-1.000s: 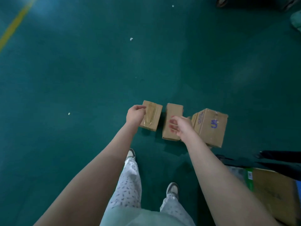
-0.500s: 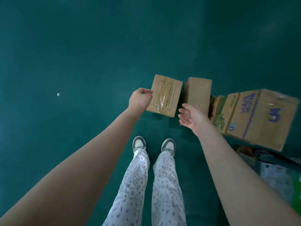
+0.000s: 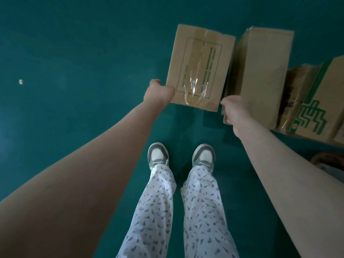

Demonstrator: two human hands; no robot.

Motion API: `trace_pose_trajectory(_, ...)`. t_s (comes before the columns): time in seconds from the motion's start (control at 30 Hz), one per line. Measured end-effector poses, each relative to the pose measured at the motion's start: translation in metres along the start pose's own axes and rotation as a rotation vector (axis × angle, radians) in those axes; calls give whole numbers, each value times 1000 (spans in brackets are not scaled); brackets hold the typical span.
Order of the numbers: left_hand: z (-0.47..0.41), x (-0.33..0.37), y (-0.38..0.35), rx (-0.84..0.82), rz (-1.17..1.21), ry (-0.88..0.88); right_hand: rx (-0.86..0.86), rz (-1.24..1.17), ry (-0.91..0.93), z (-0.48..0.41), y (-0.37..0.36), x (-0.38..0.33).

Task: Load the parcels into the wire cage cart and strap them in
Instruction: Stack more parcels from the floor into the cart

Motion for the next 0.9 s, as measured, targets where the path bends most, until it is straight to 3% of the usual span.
trace_pose_trajectory(0.17,-14,-13,-24,-66,0,121,-139,-55,-47,-10,-28,20)
trace_pose_trajectory(0.4,9,9,-20,23,42,46,-119,-405,-18,16,-20,-6)
trace_pose_trajectory(0.63,59,86,15,53,79,-93,-126,-534,-25,54,21,-61)
trace_pose_trajectory(0.9,169,195,63,112,126,-268,-137,-631,95,148,99,-152)
Point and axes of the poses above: each hand's wrist, its own z-axis away from the middle knuckle, its own y-axis out of the back of the hand, x = y × z, the point moved 7 cm from there along -z, towards the middle knuckle
